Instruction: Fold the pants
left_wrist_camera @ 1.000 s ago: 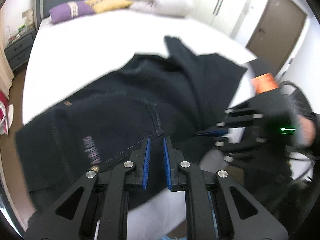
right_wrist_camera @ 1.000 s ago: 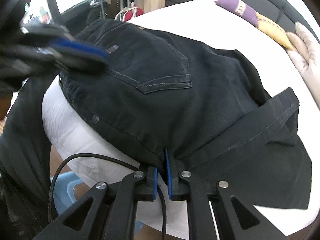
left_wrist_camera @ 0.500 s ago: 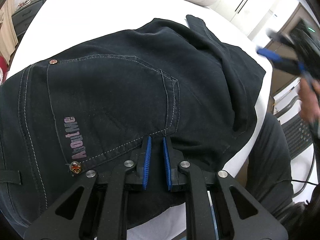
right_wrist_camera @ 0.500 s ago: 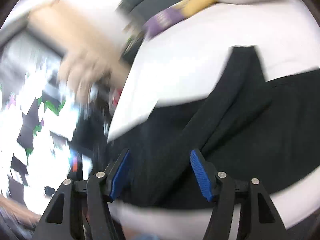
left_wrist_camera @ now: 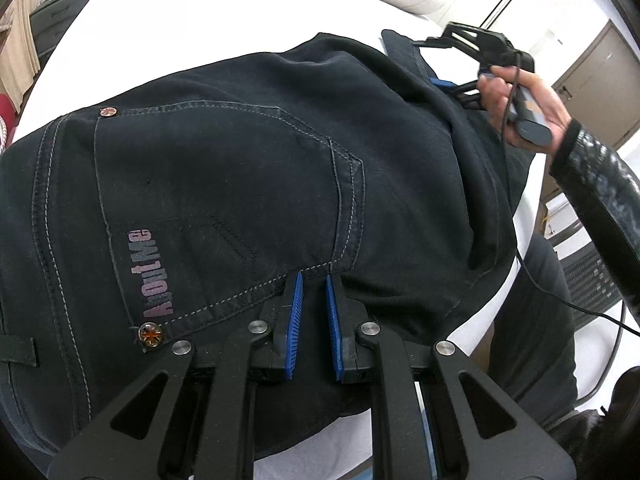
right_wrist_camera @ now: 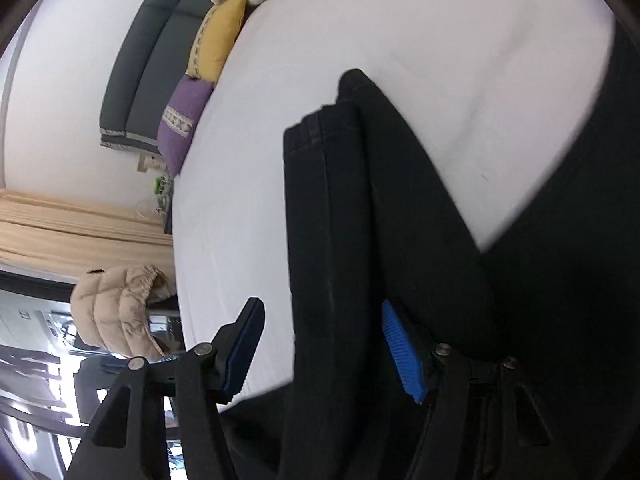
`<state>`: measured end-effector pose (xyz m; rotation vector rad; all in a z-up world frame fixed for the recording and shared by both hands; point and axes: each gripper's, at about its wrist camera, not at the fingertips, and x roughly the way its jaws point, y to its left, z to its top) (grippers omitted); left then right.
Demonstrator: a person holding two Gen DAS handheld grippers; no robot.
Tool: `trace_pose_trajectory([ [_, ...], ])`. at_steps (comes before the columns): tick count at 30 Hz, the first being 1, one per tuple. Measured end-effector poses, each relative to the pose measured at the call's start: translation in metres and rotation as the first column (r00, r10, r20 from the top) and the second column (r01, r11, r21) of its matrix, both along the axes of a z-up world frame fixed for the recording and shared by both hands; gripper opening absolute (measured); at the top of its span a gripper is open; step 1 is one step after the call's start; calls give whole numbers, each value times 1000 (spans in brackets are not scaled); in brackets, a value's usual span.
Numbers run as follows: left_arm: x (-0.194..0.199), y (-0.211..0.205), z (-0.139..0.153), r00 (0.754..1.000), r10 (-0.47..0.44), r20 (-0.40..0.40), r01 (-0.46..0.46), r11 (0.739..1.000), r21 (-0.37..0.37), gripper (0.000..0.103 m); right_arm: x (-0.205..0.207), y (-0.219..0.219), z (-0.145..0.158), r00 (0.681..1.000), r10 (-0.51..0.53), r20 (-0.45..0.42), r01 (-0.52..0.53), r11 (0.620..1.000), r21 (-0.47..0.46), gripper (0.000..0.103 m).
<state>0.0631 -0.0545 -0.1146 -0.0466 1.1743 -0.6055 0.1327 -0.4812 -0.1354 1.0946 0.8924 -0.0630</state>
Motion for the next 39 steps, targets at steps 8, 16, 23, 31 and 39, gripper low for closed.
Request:
trace_pose_trajectory([
  [8, 7, -4, -1, 1000, 2, -13, -2, 1000, 10, 12, 39, -11, 0, 999, 42, 9, -42, 998, -49, 6],
  [16, 10, -4, 0, 1000, 25, -19, -25, 1000, 10, 12, -35, -39, 127, 921, 17, 388, 29, 993, -113, 4],
  [23, 5, -10, 2, 999, 54, -2, -54, 998, 30, 12, -212, -144, 85, 850, -312, 425, 331, 943, 30, 4],
  [31, 0, -27, 2, 998, 66, 1, -66, 995, 73, 12, -282, -159, -8, 856, -479, 194, 459, 877, 141, 15],
  [39, -3, -33, 2, 996, 86, -1, -85, 993, 82, 12, -254, -172, 10, 867, -439, 238, 416, 898, 141, 27],
])
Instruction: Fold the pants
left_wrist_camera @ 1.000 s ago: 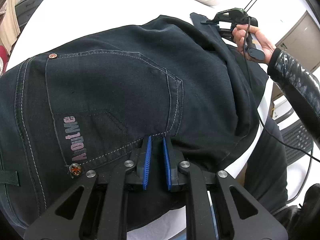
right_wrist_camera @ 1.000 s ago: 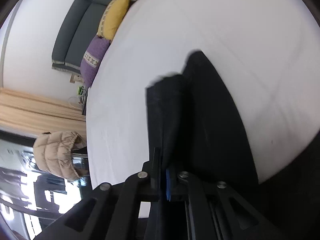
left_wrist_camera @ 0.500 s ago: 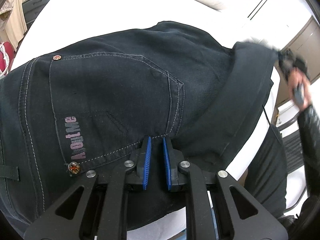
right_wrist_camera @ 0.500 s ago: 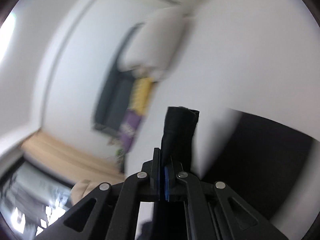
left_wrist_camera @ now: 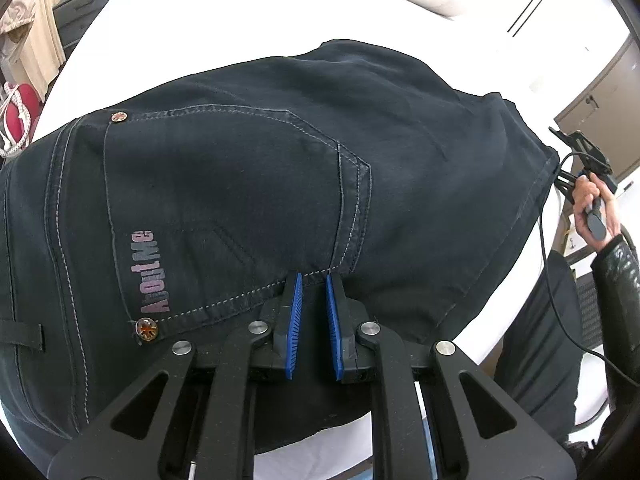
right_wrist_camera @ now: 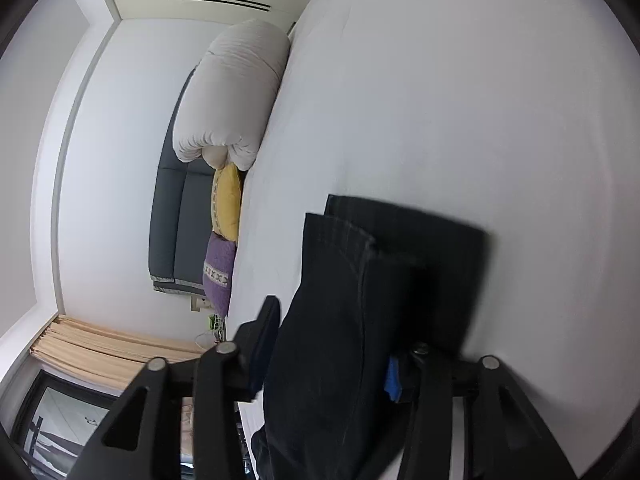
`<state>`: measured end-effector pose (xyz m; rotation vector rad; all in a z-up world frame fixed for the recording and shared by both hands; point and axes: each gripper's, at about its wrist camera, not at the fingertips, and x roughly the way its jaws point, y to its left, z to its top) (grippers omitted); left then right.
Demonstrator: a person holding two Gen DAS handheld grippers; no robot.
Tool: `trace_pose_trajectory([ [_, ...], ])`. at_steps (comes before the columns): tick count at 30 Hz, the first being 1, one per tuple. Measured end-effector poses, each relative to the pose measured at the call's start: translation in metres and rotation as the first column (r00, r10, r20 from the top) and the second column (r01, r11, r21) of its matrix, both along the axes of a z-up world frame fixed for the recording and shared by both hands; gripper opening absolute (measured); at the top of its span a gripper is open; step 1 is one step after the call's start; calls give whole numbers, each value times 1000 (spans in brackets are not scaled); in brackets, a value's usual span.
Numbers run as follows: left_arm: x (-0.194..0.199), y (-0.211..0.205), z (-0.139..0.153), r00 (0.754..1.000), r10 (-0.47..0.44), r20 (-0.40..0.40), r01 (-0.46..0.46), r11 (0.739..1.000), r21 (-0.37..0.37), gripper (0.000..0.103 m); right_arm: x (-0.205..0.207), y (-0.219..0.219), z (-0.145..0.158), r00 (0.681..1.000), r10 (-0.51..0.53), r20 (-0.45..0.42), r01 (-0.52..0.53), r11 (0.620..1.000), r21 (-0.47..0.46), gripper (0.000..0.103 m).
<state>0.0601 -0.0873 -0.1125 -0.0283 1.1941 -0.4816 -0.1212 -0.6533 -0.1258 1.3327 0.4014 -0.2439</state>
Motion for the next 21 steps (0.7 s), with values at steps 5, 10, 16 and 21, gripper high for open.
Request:
trace_pose_trajectory([
  [5, 2, 9, 2, 999, 27, -18, -28, 999, -36, 12, 22, -5, 7, 992, 36, -125, -48, 994, -95, 3],
  [10, 1, 14, 6, 998, 48, -31, -50, 994, -93, 12, 8, -18, 4, 992, -36, -125, 25, 996, -88, 3],
  [16, -3, 17, 5, 998, 64, -17, -66, 990, -124, 12, -15, -17, -9, 991, -62, -121, 48, 992, -116, 0],
  [21, -8, 30, 2, 997, 77, -18, -79, 984, -158, 12, -15, -15, -2, 988, 3, -153, -29, 985, -172, 7],
])
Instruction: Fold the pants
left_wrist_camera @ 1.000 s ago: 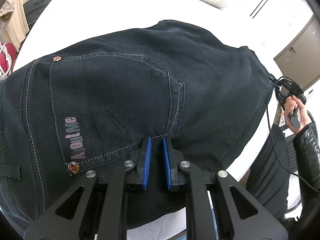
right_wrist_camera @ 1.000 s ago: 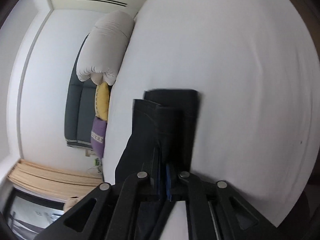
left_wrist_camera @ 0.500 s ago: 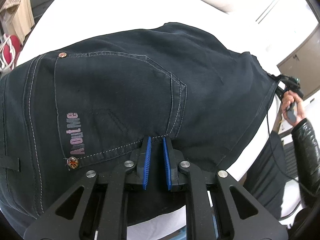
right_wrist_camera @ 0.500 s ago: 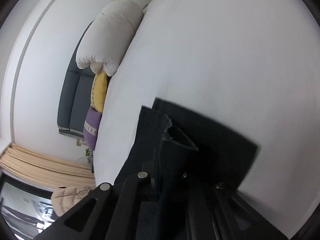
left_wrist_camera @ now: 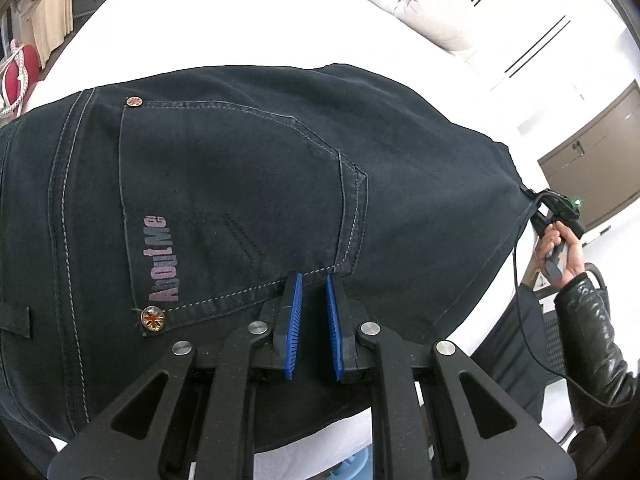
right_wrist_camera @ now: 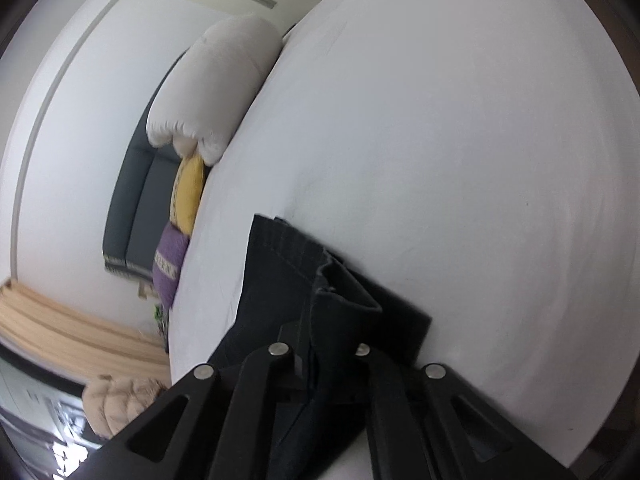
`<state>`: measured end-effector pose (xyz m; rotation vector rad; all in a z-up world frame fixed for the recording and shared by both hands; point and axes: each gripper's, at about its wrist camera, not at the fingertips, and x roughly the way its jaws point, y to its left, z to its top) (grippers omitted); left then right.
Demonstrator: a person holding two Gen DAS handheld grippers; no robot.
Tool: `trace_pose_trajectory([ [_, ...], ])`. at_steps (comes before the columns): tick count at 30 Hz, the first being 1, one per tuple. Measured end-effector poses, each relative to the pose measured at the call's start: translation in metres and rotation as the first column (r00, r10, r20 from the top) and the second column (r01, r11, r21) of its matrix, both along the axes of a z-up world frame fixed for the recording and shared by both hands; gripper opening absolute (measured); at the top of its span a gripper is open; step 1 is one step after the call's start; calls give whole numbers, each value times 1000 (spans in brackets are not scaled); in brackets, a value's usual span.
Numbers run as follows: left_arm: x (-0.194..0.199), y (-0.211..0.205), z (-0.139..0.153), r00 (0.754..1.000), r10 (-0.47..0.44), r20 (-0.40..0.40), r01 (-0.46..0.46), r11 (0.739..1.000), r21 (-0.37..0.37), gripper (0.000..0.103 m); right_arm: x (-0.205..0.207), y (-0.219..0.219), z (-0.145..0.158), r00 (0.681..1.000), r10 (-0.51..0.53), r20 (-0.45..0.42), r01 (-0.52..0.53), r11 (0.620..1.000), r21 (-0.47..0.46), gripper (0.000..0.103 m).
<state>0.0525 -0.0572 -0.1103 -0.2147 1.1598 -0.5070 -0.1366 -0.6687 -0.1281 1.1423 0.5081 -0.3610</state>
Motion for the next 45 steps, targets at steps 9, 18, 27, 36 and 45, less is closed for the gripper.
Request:
trace_pose_trajectory([
  [9, -2, 11, -2, 1000, 12, 17, -11, 1000, -15, 12, 0, 41, 79, 991, 45, -125, -70, 976, -207, 42],
  [18, -3, 12, -1, 1000, 12, 18, -11, 1000, -16, 12, 146, 121, 39, 807, 483, -341, -533, 843, -67, 10],
  [27, -2, 11, -1, 999, 24, 37, -23, 1000, -19, 12, 175, 56, 17, 916, 215, -338, -285, 943, -174, 0],
  [36, -1, 4, 6, 997, 40, 73, -40, 999, 0, 12, 124, 167, 52, 846, 517, -135, -530, 842, -102, 8],
  [45, -9, 21, 7, 992, 75, 105, -78, 997, 26, 12, 82, 123, 9, 917, 379, -121, -385, 922, -29, 0],
])
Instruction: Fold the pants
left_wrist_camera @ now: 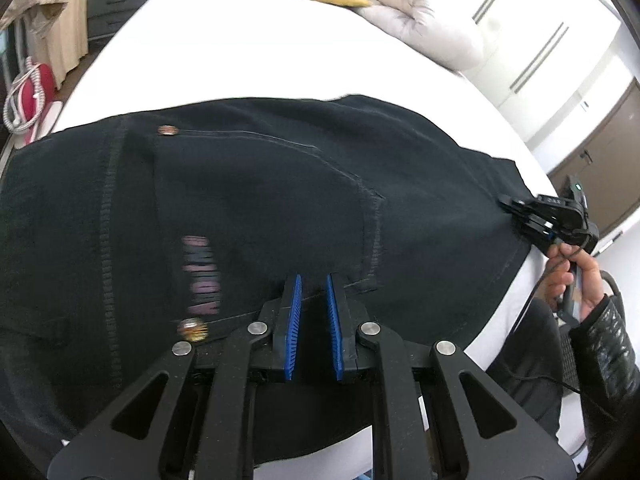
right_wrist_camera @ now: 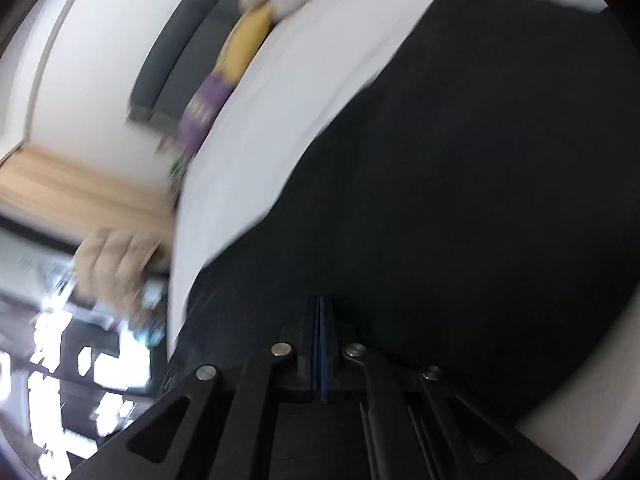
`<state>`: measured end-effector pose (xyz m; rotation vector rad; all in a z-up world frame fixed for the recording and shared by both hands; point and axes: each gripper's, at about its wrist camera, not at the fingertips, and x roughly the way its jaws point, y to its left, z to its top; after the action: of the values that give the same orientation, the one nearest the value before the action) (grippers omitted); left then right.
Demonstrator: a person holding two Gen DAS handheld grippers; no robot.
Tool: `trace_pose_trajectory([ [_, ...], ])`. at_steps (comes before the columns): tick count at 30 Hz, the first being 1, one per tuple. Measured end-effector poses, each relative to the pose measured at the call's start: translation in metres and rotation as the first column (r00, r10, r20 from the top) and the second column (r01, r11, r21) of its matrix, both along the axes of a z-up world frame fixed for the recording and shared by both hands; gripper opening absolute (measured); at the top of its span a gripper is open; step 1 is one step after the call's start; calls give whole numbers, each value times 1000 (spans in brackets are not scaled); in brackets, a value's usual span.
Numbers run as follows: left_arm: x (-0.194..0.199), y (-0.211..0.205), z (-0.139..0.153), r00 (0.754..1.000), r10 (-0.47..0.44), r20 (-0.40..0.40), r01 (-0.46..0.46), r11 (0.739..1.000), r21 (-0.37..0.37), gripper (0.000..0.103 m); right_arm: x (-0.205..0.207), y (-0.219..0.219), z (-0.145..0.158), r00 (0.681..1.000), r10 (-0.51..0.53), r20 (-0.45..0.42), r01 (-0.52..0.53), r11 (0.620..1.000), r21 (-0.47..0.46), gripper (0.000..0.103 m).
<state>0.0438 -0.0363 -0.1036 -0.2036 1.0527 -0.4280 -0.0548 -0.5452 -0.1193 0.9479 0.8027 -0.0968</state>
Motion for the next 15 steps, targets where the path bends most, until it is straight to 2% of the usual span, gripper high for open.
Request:
trace_pose_trajectory([
  [1, -1, 2, 0, 1000, 7, 2, -7, 1000, -1, 12, -10, -13, 3, 999, -51, -1, 51, 998, -20, 0],
  [2, -2, 5, 1, 1000, 13, 5, -13, 1000, 1, 12, -24, -37, 3, 989, -148, -8, 148, 989, -26, 0],
  [4, -6, 9, 3, 1000, 23, 15, -23, 1000, 16, 12, -47, -70, 5, 952, -304, -30, 304, 953, 0, 0],
  [5, -6, 11, 5, 1000, 24, 17, -25, 999, 23, 12, -58, -78, 14, 932, -359, -47, 358, 933, -30, 0],
  [6, -6, 10, 7, 999, 25, 21, -25, 999, 26, 12, -61, -74, 25, 926, -373, -50, 369, 927, -71, 8],
  [7, -7, 6, 12, 999, 19, 33, -20, 1000, 21, 12, -63, -69, 37, 931, -362, -37, 358, 929, -92, 8],
  [9, -2, -5, 19, 999, -1, 46, 0, 1000, 6, 12, -53, -34, 53, 973, -226, 47, 226, 974, -8, 8],
  [10, 3, -14, 21, 999, -18, 48, 18, 1000, -1, 12, -40, 0, 58, 990, -109, 88, 107, 994, 30, 9],
  [11, 8, -24, 22, 998, -36, 48, 37, 999, -5, 12, -27, 27, 60, 994, -24, 104, 20, 999, 44, 10],
  [13, 17, -44, 25, 995, -74, 62, 75, 997, -5, 12, -5, 83, 54, 983, 134, 128, -147, 985, 96, 14],
  [15, 23, -60, 23, 990, -113, 79, 112, 993, 23, 12, 19, 133, 34, 958, 256, 130, -277, 944, 180, 14],
])
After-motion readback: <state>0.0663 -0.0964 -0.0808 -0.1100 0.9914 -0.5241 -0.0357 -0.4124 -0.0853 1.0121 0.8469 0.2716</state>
